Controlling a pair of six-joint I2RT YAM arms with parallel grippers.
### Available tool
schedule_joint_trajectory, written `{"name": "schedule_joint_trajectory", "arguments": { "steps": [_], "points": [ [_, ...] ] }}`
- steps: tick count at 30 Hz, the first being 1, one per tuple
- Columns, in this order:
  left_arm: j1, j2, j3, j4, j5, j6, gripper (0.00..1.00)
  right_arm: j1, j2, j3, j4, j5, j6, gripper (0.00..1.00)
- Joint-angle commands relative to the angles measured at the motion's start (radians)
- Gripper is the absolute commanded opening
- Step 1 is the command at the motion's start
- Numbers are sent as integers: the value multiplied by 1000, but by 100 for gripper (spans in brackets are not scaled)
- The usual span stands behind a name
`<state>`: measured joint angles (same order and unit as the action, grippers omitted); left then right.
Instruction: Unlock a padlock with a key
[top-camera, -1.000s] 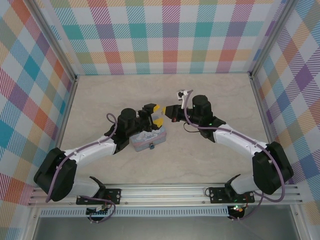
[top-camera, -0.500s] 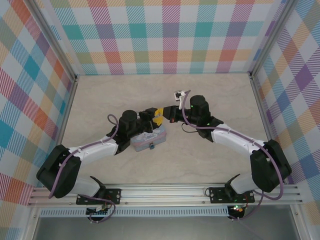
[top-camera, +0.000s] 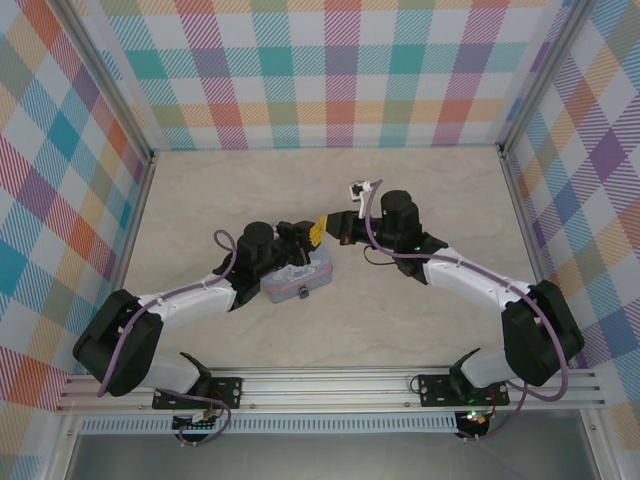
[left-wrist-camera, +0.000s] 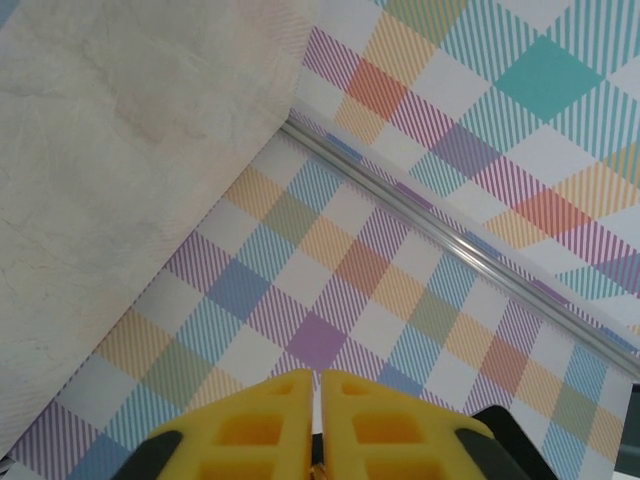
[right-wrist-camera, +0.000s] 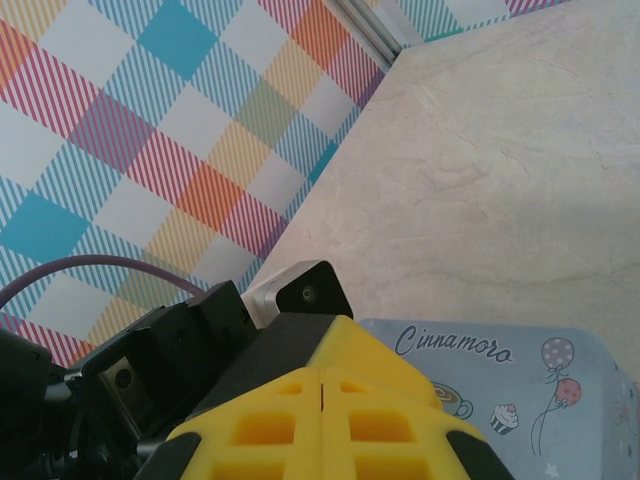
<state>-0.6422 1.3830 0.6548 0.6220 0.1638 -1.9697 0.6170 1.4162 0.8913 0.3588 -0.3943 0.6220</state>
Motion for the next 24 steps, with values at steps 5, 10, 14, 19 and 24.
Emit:
{"name": "schedule_joint_trajectory", "arguments": {
  "steps": [5, 10, 14, 19, 24],
  "points": [
    [-11, -33, -20, 16, -54, -122, 0, 6, -55, -21, -19, -7, 1, 0],
    [-11, -34, -9, 16, -63, -92, 0, 6, -63, -38, -27, -3, 2, 0],
    [-11, -23, -3, 2, -44, -99, 8, 5, -59, -38, -12, -1, 11, 0],
    [-11, -45, -5, -30, -45, -108, 34, 5, -47, -27, 0, 5, 5, 0],
    [-13, -58, -10, -41, -35, -117, 39, 6, -8, -11, 41, -13, 24, 0]
  ]
}}
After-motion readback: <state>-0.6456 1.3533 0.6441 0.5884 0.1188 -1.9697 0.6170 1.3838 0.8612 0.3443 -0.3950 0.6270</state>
